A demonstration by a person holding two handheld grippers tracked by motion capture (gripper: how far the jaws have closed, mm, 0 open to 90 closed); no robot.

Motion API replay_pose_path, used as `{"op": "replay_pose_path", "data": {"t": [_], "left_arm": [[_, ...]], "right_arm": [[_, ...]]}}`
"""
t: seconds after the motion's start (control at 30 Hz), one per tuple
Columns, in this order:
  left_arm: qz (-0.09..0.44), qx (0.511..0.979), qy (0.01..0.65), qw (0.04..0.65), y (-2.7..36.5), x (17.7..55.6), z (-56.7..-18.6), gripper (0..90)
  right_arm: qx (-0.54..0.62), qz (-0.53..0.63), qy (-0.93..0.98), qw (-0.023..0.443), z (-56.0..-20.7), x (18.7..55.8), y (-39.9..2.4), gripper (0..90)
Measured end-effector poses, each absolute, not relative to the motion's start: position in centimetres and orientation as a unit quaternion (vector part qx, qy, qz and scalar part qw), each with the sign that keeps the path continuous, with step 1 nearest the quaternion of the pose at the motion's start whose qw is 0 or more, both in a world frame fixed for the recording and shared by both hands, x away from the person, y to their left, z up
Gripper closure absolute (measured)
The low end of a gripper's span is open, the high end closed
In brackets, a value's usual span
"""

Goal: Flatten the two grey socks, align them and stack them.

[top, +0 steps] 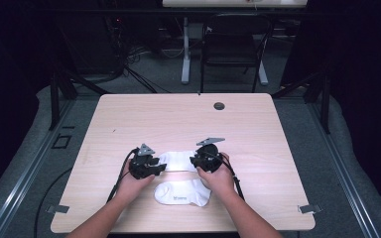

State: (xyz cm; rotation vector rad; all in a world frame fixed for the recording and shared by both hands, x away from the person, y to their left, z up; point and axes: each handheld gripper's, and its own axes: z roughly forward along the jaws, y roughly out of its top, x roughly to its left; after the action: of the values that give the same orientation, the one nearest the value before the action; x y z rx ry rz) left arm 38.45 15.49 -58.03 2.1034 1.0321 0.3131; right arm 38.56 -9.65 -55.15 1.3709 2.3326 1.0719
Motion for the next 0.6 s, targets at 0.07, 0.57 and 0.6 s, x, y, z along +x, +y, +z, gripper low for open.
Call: {"op": "replay_pose_path", "data": {"t": [0.07, 0.57, 0.6], "left_arm": [[0.126, 0.823, 0.403, 0.381, 15.5, 38.4, -58.1, 56.6], [0.124, 0.822, 0.402, 0.383, 15.6, 38.0, -58.1, 56.8], [0.122, 0.824, 0.4, 0.382, 15.6, 37.8, -58.1, 56.8]], "right_arm": [[0.473, 0.361, 0.796, 0.114, -55.5, 38.8, -9.7, 74.2], [0.501, 0.344, 0.784, 0.125, -57.4, 39.6, -11.5, 77.8], [0.495, 0.342, 0.788, 0.132, -57.5, 39.5, -11.7, 79.6]]}}
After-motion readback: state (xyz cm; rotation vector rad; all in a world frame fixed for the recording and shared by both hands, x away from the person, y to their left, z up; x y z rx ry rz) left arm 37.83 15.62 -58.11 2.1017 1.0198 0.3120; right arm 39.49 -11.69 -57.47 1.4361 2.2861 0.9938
